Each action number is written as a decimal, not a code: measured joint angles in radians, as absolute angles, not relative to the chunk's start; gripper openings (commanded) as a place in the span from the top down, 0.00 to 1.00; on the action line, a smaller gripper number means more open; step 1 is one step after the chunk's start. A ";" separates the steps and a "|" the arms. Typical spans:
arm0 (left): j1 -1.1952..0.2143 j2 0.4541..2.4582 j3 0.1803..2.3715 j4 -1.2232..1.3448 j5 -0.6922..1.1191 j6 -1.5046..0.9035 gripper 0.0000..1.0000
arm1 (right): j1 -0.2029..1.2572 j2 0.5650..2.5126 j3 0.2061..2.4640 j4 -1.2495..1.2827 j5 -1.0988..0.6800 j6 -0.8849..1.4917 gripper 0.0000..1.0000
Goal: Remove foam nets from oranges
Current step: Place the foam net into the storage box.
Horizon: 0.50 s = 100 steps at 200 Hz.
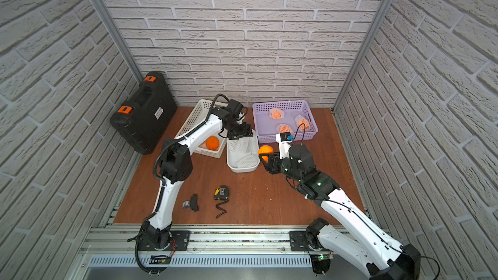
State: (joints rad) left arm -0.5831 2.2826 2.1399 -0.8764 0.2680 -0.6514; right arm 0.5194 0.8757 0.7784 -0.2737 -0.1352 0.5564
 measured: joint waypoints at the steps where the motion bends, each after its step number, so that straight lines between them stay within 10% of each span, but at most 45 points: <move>1: -0.583 2.283 2.140 -0.877 0.268 -0.652 0.12 | 0.519 0.875 0.778 -0.274 -0.135 0.556 0.56; 100: -0.609 2.118 2.017 -0.798 0.308 -0.709 0.02 | 0.519 0.845 0.772 -0.276 -0.089 0.561 0.56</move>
State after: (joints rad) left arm -0.6090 2.1181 2.0174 -0.7979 0.3077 -0.7090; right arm 0.5186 0.8452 0.7719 -0.2756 -0.0891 0.5610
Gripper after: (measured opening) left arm 0.979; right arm 0.508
